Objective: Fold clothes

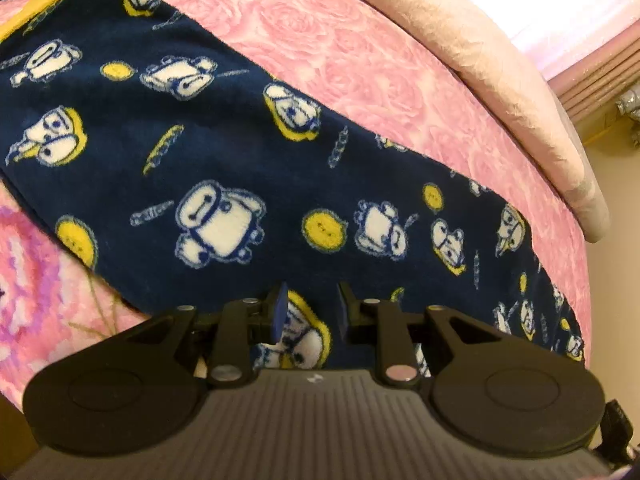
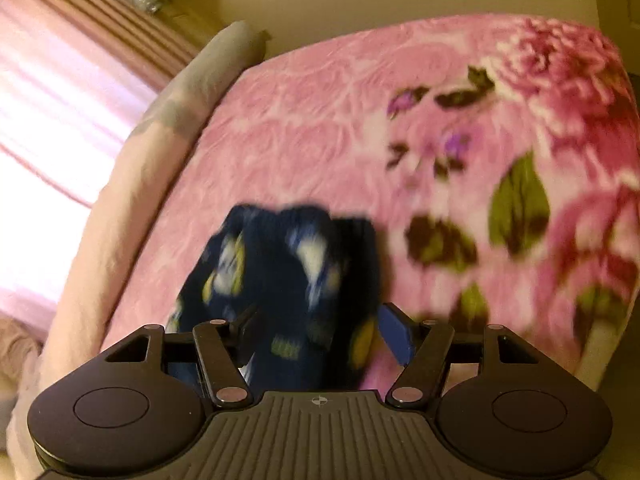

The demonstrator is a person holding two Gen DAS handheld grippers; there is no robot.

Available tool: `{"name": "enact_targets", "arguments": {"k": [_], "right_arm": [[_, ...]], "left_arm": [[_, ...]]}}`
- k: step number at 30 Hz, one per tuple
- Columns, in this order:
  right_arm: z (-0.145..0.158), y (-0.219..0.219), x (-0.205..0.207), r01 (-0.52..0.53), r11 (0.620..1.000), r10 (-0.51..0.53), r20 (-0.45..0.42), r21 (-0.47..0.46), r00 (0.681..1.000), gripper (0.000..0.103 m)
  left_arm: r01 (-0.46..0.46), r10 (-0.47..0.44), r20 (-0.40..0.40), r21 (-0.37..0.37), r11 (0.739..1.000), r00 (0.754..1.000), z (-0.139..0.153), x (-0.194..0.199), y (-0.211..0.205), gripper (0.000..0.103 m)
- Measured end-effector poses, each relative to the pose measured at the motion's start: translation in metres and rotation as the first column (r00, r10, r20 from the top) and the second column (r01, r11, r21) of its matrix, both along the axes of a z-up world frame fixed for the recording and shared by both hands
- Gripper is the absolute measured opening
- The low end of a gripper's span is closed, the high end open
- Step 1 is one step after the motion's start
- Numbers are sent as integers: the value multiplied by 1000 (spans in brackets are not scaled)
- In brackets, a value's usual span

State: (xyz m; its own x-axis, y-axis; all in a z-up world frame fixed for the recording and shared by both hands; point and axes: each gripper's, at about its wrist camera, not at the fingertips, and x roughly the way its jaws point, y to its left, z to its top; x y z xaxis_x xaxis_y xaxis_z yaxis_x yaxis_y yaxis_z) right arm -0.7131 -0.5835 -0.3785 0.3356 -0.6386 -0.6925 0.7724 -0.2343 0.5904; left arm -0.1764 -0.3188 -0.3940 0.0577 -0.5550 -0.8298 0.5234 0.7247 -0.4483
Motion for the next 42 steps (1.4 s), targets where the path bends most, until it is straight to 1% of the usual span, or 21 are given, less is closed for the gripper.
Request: {"name": "enact_targets", "arguments": {"k": [1, 2, 5, 7, 8, 9, 10, 11, 14, 16, 20, 23, 26, 29, 33, 34, 35, 37, 39, 40, 42], "right_arm": [[-3, -8, -1, -21, 1000, 21, 5, -4, 1000, 32], [-7, -15, 0, -42, 999, 42, -12, 18, 999, 0], [-19, -26, -1, -19, 994, 32, -130, 104, 991, 1], [-26, -24, -2, -4, 992, 23, -155, 125, 988, 2], [-28, -24, -1, -1, 992, 21, -162, 124, 987, 9], [-26, -24, 2, -5, 991, 30, -184, 131, 982, 47], [-20, -25, 6, 20, 989, 17, -243, 146, 970, 66], [-11, -22, 10, 50, 990, -9, -299, 128, 954, 75], [16, -15, 20, 40, 998, -20, -393, 43, 919, 75], [26, -16, 29, 7, 1000, 3, -371, 27, 929, 75], [27, -25, 65, -49, 998, 56, -328, 30, 943, 75], [29, -21, 103, -90, 996, 93, -350, 27, 932, 75], [21, -19, 145, -126, 991, 136, -354, 51, 925, 75], [11, -15, 179, -143, 987, 160, -352, 74, 922, 75], [3, -7, 216, -155, 984, 178, -364, 92, 914, 75], [1, -4, 225, -160, 982, 185, -372, 98, 910, 75], [-2, -2, 232, -160, 981, 188, -379, 106, 906, 75], [-6, 2, 244, -158, 980, 195, -394, 124, 898, 75], [-9, 6, 254, -151, 980, 192, -399, 132, 896, 75], [-11, 7, 259, -152, 980, 193, -404, 132, 894, 75], [-13, 10, 268, -155, 979, 195, -419, 129, 887, 75]], "left_arm": [[0, 0, 1, 4, 1000, 1000, -1, -1, 0, 20], [0, 0, 5, 8, 1000, 1000, -1, -2, 1, 20], [14, -15, 21, 32, 999, 1000, -3, -3, 3, 20], [21, -22, 29, 48, 999, 999, -3, 0, 6, 20], [21, -23, 33, 53, 998, 999, -2, 2, 9, 20], [21, -24, 41, 57, 998, 999, 0, 5, 12, 20], [20, -23, 53, 61, 998, 998, 3, 9, 14, 20], [17, -22, 67, 65, 998, 997, 7, 14, 17, 20], [-10, 4, 115, 58, 998, 993, 21, 40, 29, 25], [-47, 39, 155, 49, 998, 987, 32, 65, 37, 28], [-145, 135, 237, 25, 989, 962, 51, 127, 52, 32], [-214, 206, 293, -2, 977, 934, 64, 176, 58, 41], [-252, 246, 331, -23, 967, 911, 67, 223, 59, 45], [-260, 243, 347, 2, 966, 906, 55, 264, 50, 51], [-266, 251, 261, 23, 964, 932, 30, 307, 40, 52], [-266, 250, 246, 31, 963, 936, 25, 311, 38, 52], [-268, 250, 241, 44, 962, 938, 22, 313, 38, 42], [-272, 249, 231, 70, 960, 940, 14, 316, 37, 9], [-338, 310, 294, 50, 940, 904, 21, 309, 42, 7], [-341, 309, 326, 45, 939, 894, 24, 303, 41, 7], [-319, 269, 372, 80, 944, 889, 20, 296, 33, 8]]}}
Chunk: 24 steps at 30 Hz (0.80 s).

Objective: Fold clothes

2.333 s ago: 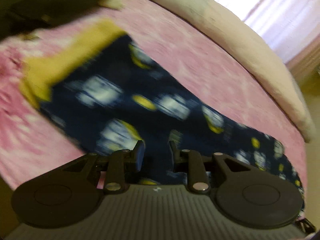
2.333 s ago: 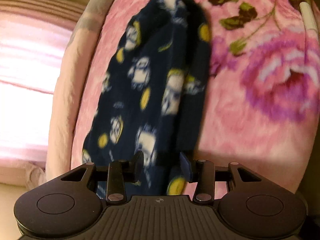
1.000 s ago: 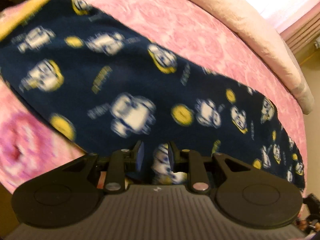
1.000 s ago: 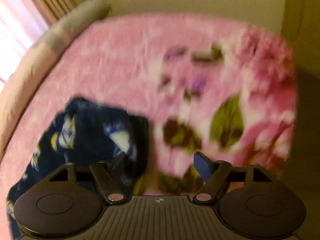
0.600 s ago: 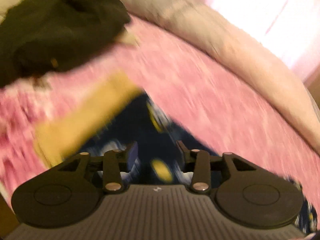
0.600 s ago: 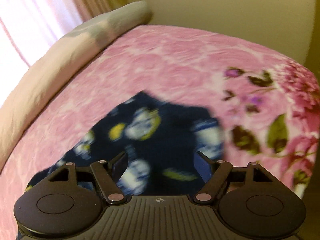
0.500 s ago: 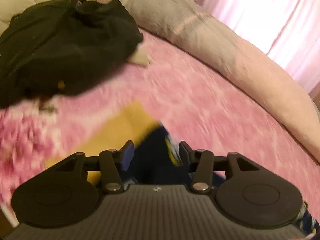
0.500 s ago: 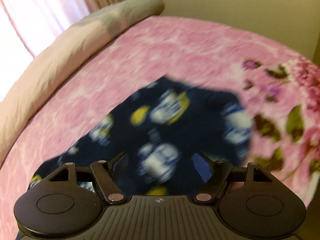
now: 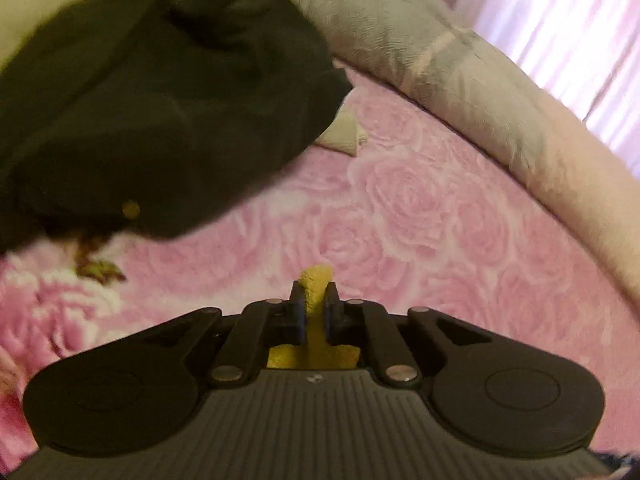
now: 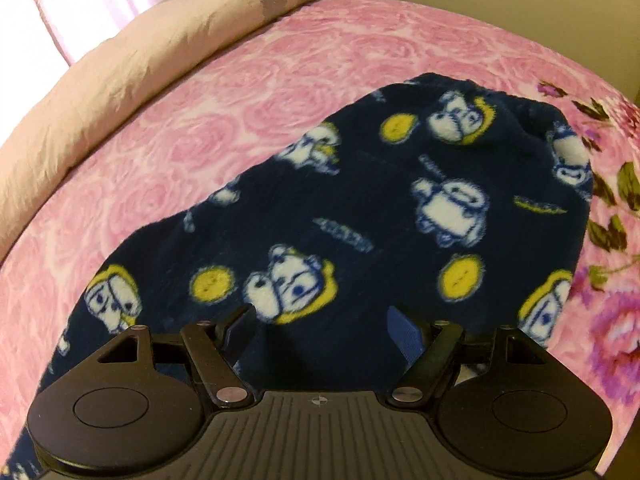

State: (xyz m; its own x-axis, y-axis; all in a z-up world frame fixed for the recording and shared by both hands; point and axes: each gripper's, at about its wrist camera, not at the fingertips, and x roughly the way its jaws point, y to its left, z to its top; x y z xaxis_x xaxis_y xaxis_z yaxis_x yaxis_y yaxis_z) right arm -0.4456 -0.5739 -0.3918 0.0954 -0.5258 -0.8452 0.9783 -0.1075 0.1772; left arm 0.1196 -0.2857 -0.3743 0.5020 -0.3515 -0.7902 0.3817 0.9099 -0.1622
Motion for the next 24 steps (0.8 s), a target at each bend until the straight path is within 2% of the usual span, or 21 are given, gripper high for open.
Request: {"name": "enact_targets", "arguments": {"k": [1, 5, 7, 9, 11, 13, 15, 17, 20, 21, 22, 24], "right_arm": [[-2, 0, 5, -10, 1000, 10, -13, -5, 1000, 75], [-10, -2, 16, -39, 999, 38, -46, -10, 998, 75], [-11, -2, 18, -51, 999, 50, -48, -18, 998, 75], [-9, -1, 15, -63, 997, 62, -33, -33, 998, 75], [-5, 2, 9, -84, 996, 83, -25, -37, 996, 75], [-1, 8, 3, -120, 992, 119, -16, -37, 993, 75], [2, 17, 1, -178, 984, 177, -14, -32, 984, 75], [1, 31, 3, -271, 962, 270, -16, -38, 963, 75], [-8, 51, 7, -404, 913, 401, -57, -58, 914, 75], [-13, 57, 6, -442, 895, 437, -76, -63, 896, 75], [-21, 62, 3, -475, 878, 468, -104, -58, 878, 75], [-28, 68, -8, -515, 855, 504, -146, -52, 851, 75]], "left_arm": [[5, -5, -20, 24, 1000, 1000, -11, 3, -5, 10], [-26, 31, -68, 75, 997, 997, -41, 28, -15, 36], [-40, 43, -41, 70, 997, 998, -32, 32, -5, 36], [-70, 67, 51, 75, 995, 996, -12, 29, 14, 32], [-69, 63, 97, 61, 996, 993, 11, 17, 39, 9], [-13, 11, 93, 23, 1000, 996, 30, -3, 64, 3], [101, -102, 96, 18, 995, 990, 39, -31, 78, 3], [215, -219, 99, 45, 975, 971, 32, -58, 83, 3], [247, -261, 55, 178, 952, 964, -12, -82, 92, 5], [213, -229, 59, 201, 956, 972, -23, -86, 103, 6], [151, -168, 79, 186, 971, 983, -27, -86, 115, 5], [45, -61, 85, 186, 982, 994, -21, -88, 129, 5]]}}
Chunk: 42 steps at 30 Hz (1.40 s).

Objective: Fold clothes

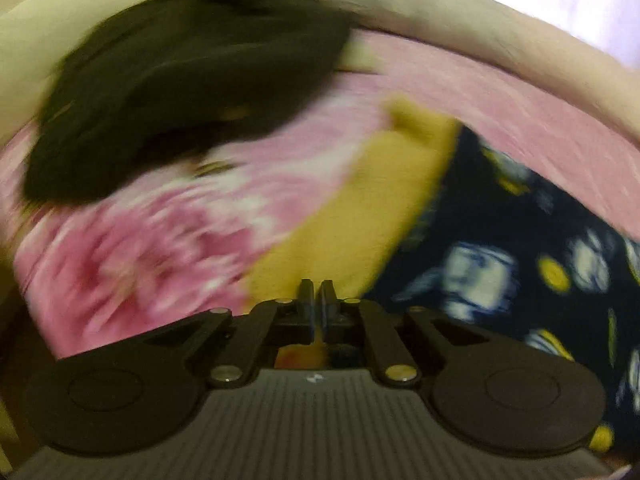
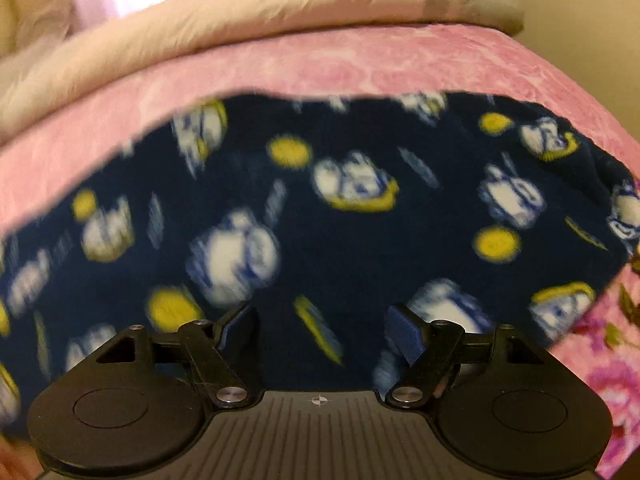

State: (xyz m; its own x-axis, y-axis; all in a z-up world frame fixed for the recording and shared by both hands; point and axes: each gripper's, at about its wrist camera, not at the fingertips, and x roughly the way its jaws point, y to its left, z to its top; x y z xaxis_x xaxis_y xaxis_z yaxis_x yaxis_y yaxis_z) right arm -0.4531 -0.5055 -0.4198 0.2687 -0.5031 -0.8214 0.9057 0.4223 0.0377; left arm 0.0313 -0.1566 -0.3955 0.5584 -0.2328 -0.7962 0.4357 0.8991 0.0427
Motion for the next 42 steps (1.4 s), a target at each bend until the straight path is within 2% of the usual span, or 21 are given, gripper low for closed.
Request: {"name": "enact_targets", "arguments": {"k": [2, 3, 6, 8, 11, 12, 13, 15, 18, 19, 23, 26, 28, 33, 36, 39, 42], "right_arm": [[5, 5, -12, -8, 1000, 8, -3, -10, 1000, 75], [7, 7, -17, -12, 1000, 12, -4, -14, 1000, 75], [26, 6, -34, 25, 997, -22, 41, -79, 999, 75], [34, 4, -44, 45, 988, -35, 70, -146, 997, 75], [18, -7, -58, 59, 972, -48, 56, -226, 997, 75], [7, -12, -64, 67, 973, -62, 31, -222, 998, 75], [-4, -15, -72, 80, 974, -80, 8, -210, 997, 75], [-10, -7, -88, 81, 968, -66, 69, -239, 995, 75], [-7, 16, -95, 71, 950, -52, 73, -303, 996, 75], [-6, 26, -96, 85, 944, -60, 87, -320, 994, 75], [4, 67, -103, 178, 941, -114, 227, -287, 967, 75], [17, 105, -103, 216, 950, -150, 278, -226, 949, 75], [30, 130, -105, 205, 960, -144, 292, -191, 946, 75], [58, 179, -110, 190, 961, -124, 300, -201, 946, 75], [74, 203, -117, 225, 960, -160, 330, -169, 930, 75], [85, 224, -124, 249, 957, -180, 369, -150, 912, 75], [93, 238, -129, 254, 957, -188, 365, -141, 912, 75]], "left_arm": [[-102, 102, 0, 15, 995, 995, 8, -3, 11, 2], [-103, 103, 13, -6, 995, 995, 15, -8, 11, 3], [6, 2, 78, -103, 995, 997, 36, -28, -6, 5], [124, -109, 122, -122, 985, 986, 37, -38, -25, 16], [193, -185, 113, -72, 979, 976, 3, -46, -42, 17], [182, -177, 89, -52, 982, 980, -11, -46, -44, 17], [163, -157, 83, -68, 984, 984, -18, -46, -40, 17], [149, -136, 107, -126, 981, 985, -25, -51, -32, 17], [181, -166, 132, -112, 977, 977, -22, -63, -31, 21], [199, -183, 129, -116, 973, 975, -20, -67, -29, 28], [272, -260, 86, -168, 948, 962, -5, -97, -14, 35], [298, -292, 65, -155, 942, 954, 10, -130, 1, 44], [315, -310, 51, -143, 938, 949, 19, -152, 11, 44], [366, -354, 97, -160, 917, 930, 47, -203, 31, 46], [396, -377, 136, -161, 904, 916, 63, -230, 43, 56], [426, -400, 178, -144, 893, 899, 75, -253, 53, 57], [449, -421, 201, -125, 885, 885, 80, -270, 62, 57]]}}
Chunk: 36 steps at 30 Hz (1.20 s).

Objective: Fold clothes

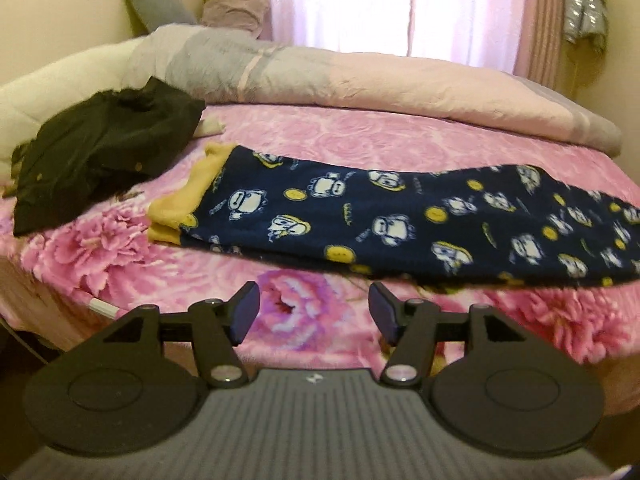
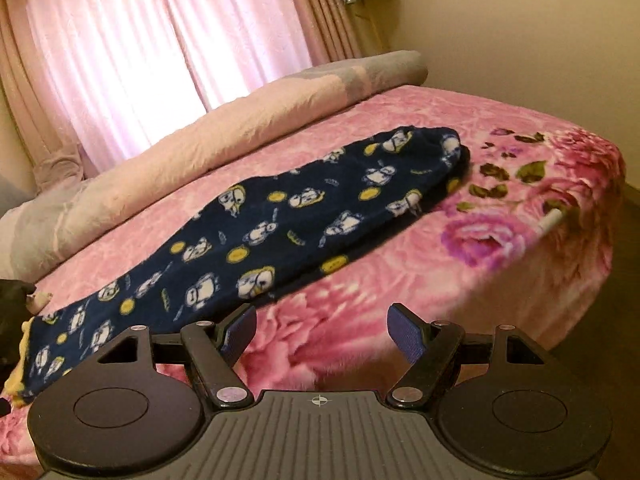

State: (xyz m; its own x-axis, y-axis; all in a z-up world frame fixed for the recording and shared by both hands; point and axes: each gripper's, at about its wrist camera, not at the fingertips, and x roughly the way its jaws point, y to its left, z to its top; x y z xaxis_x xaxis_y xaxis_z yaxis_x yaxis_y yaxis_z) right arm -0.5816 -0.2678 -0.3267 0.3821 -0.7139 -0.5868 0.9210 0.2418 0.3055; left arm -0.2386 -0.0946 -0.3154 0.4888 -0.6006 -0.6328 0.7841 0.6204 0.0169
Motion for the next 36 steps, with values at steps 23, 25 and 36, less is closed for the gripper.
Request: {"name": "enact_targets", "arguments": {"k": [23, 25, 36], "right_arm": [[24, 51, -9, -49, 996, 50, 10, -77, 999, 75], [23, 48, -10, -45, 996, 46, 13, -76, 999, 75], [-6, 13, 0, -51, 999, 52, -12, 10, 999, 75]], "left_arm": [[75, -75, 44, -7, 997, 996, 13, -40, 22, 61], [80, -80, 43, 3, 997, 996, 11, -40, 19, 61], [70, -71, 8, 101, 992, 997, -17, -32, -18, 61]]}}
